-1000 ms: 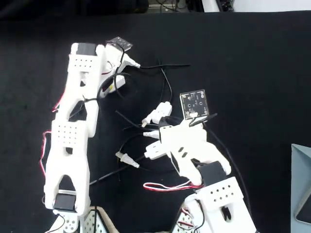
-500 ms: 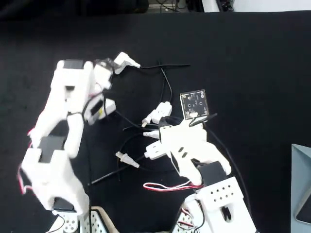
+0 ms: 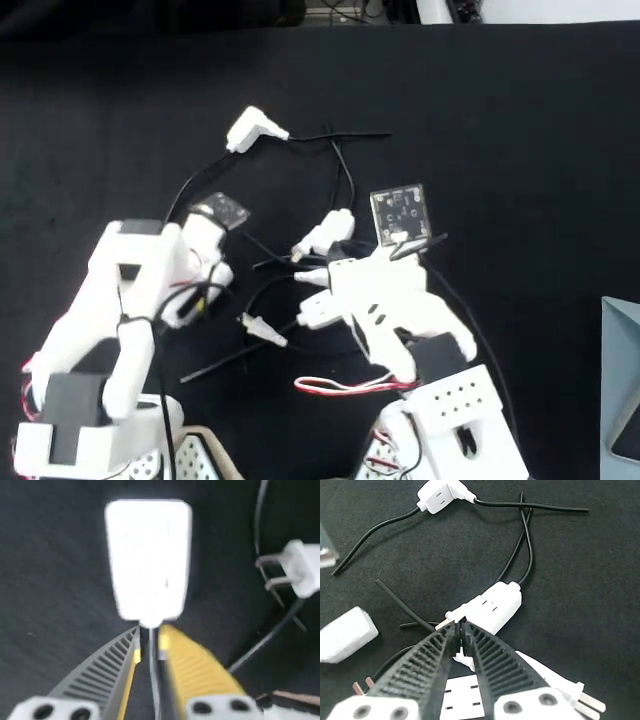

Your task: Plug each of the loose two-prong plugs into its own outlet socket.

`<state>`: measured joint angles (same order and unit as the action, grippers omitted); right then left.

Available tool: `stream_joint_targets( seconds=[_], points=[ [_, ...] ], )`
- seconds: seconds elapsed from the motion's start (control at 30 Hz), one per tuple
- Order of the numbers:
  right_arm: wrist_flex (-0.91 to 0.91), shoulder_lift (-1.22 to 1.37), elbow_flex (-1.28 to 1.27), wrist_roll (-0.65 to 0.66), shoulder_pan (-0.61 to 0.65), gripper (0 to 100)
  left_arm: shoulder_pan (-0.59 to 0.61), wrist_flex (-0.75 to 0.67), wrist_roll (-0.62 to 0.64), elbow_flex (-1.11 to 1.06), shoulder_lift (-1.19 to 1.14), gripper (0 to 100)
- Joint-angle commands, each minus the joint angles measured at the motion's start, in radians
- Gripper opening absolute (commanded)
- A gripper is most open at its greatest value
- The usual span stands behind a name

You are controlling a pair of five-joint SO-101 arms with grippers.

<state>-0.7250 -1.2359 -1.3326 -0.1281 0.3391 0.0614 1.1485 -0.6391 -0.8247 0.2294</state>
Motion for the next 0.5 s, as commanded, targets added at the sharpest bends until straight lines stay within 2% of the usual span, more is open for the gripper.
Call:
stream_joint_targets(
  seconds=[0.0,0.13,0.33,0.47],
  points=[
    [0.015,-0.005,0.005,-0.002,0.008,1.8,0.047,0.018,-0.018,-0.033,0.101,23],
    [0.015,-0.005,0.005,-0.002,0.008,1.8,0.117,0.04,-0.023,-0.024,0.229,25],
    [0.014,-0.005,0.007,-0.002,0.008,1.8,0.134,0.11,-0.009,-0.035,0.434,25],
    [-0.048,-0.004,0.022,0.081,0.008,1.8,0.134,0.104,0.13,-0.058,0.522,24]
  ],
)
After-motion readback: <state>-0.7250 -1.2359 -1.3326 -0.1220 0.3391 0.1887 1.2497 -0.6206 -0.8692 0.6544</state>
